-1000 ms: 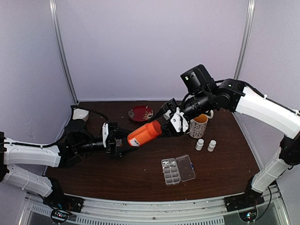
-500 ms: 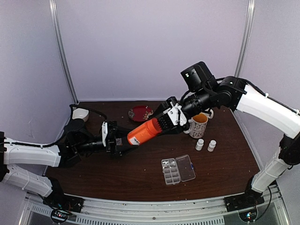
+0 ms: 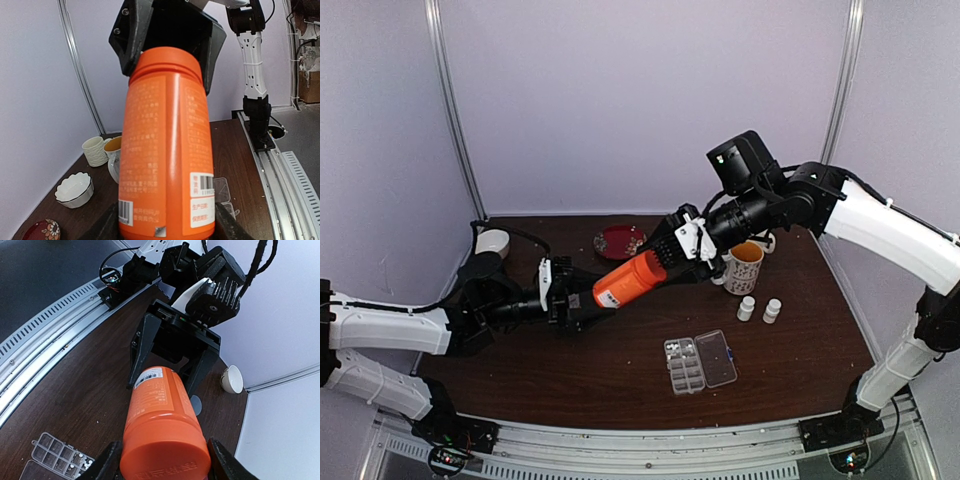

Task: Sort the pills into containers
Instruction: Unscrew the lid of the pill bottle.

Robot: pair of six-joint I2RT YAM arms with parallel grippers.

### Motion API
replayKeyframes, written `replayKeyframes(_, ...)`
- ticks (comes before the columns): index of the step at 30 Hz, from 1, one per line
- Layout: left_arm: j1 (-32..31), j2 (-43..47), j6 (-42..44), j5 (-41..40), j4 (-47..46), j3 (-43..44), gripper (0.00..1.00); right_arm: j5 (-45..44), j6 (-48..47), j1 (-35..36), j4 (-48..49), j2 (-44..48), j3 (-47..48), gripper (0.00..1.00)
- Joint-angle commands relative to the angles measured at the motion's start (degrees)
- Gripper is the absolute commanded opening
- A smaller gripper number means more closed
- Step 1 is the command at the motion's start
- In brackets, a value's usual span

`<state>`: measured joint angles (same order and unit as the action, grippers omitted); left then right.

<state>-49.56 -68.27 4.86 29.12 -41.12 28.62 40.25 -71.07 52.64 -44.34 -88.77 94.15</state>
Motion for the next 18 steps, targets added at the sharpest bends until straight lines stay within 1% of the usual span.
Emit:
replayKeyframes(1, 0.1, 0.9, -1.5, -1.5, -6.9, 0.8, 0.00, -1.7, 5.6, 0.2, 2.5, 0.0, 1.3, 0.44)
replayKeyframes(2, 0.1, 1.0, -1.4, -1.5, -6.9, 0.6, 0.00, -1.7, 6.4, 0.2, 2.5, 0.1, 1.5, 0.50)
replayKeyframes(4, 0.1, 1.1, -1.3, -1.6, -7.1, 0.4, 0.00, -1.6, 8.0, 0.2, 2.8, 0.1, 1.5, 0.61)
replayKeyframes(8, 0.1, 1.1, -1.0, -1.6, -6.8, 0.1, 0.00, -1.7, 12.3, -0.2, 3.3, 0.1, 2.5, 0.76)
replayKeyframes(10, 0.1, 1.1, -0.9, -1.5, -6.7, 0.0, 0.00, -1.1, 13.1, -0.5, 2.2, 0.1, 3.4, 0.86)
replayKeyframes(12, 0.1, 1.3, -0.7, -1.6, -6.6, -0.1, 0.00, -0.7, 14.6, -0.5, 2.1, 0.2, 3.6, 0.98)
replayKeyframes(15, 0.1, 1.3, -0.4, -1.6, -6.1, -0.1, 0.00, -1.0, 17.6, -0.5, 2.9, 0.8, 3.5, 1.00)
replayKeyframes(18, 0.1, 1.5, -0.1, -1.8, -5.7, -0.1, 0.00, -2.4, 26.4, -0.6, 5.8, 1.6, 3.6, 1.00)
